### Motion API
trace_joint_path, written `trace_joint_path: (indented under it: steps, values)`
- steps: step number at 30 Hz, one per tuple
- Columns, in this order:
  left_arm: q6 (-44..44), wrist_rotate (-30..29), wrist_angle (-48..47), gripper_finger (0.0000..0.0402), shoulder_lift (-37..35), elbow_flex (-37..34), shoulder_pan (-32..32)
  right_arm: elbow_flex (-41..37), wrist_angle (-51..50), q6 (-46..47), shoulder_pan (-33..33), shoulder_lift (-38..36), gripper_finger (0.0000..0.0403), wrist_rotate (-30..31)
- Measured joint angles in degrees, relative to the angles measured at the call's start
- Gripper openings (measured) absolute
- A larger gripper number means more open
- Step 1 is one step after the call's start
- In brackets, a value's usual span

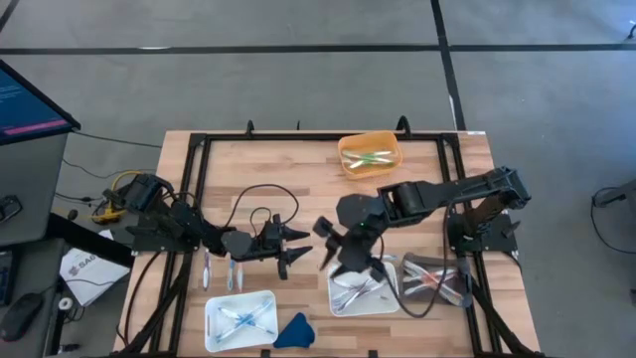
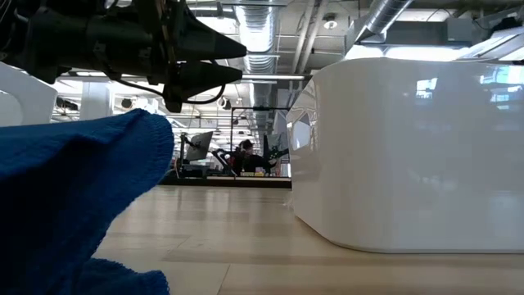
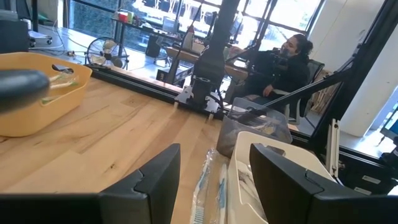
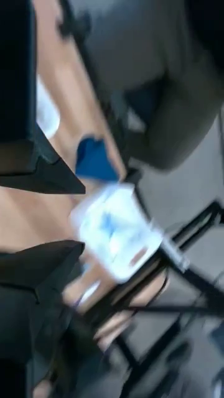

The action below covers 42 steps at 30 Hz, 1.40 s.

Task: Pick & Place Toothbrushes
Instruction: Put the violet toothbrush into the right white bin

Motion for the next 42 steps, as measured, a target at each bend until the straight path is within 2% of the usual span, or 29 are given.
trace_joint_path:
  steps: [4, 13, 18, 23, 29, 35, 42]
  values:
    - [0.02, -0.02, 0.00, 0.0186, 0.00, 0.00, 0.04, 0.00, -3.42, 2.06, 0.00, 0.00, 0.0123, -5.24]
    - [0.36, 0.00, 0.02, 0.0186, -0.02, 0.00, 0.71, 0.00, -18.24, 14.14, -2.63, 0.02, 0.0123, -5.42]
    - [0.41, -0.01, 0.01, 0.0186, 0.00, 0.00, 1.02, -0.20, -21.09, 17.53, -3.51, 0.02, 0.0123, -4.99]
    - [0.45, 0.00, 0.02, 0.0186, 0.00, 0.00, 1.02, -2.67, -20.11, 20.08, -4.35, -0.16, 0.0123, -2.79]
    - [0.45, 0.00, 0.02, 0.0186, 0.00, 0.00, 1.02, -10.21, -16.69, 23.02, -6.34, -4.53, 0.0123, -2.37]
    - [0.45, 0.00, 0.02, 0.0186, 0.00, 0.00, 1.07, -21.24, -7.81, 26.51, -8.42, -15.08, 0.0123, -1.93]
    - [0.10, 0.00, 0.02, 0.0186, 0.00, 0.00, 1.94, -33.65, 6.09, 28.76, -8.96, -29.59, 0.0123, 1.96]
